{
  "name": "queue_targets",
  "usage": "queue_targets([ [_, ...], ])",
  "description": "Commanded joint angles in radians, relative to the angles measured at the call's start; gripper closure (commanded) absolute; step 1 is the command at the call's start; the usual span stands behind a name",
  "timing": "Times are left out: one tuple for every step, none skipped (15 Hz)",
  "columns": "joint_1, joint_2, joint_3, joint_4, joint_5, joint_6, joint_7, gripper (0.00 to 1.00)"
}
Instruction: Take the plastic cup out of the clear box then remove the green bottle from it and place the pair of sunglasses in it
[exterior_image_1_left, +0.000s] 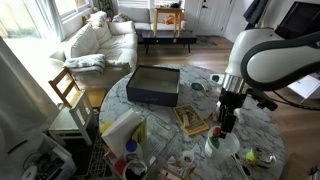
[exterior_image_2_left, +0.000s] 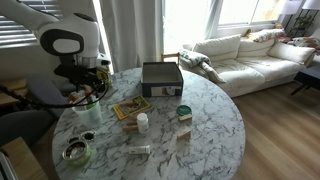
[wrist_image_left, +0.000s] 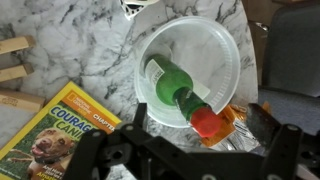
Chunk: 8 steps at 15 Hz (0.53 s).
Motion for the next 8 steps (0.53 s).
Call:
queue_targets([
  [0.010,0.017,0.006,-0.003,-0.020,0.008,0.035,0.02],
  [0.010,0.020,0.007,-0.003,-0.020,0.008,0.037,0.08],
  [0.011,0.022,0.008,-0.002,-0.020,0.008,0.038,0.12],
  [0.011,0.023,0.009,-0.002,-0.019,0.009,0.039,0.20],
  [0.012,0.025,0.009,-0.003,-0.019,0.011,0.042,0.22],
  [0.012,0.027,0.010,-0.003,-0.018,0.015,0.043,0.19],
  [0.013,0.029,0.011,-0.004,-0.015,0.018,0.043,0.23],
  [0.013,0.031,0.012,-0.004,-0.012,0.024,0.042,0.19],
])
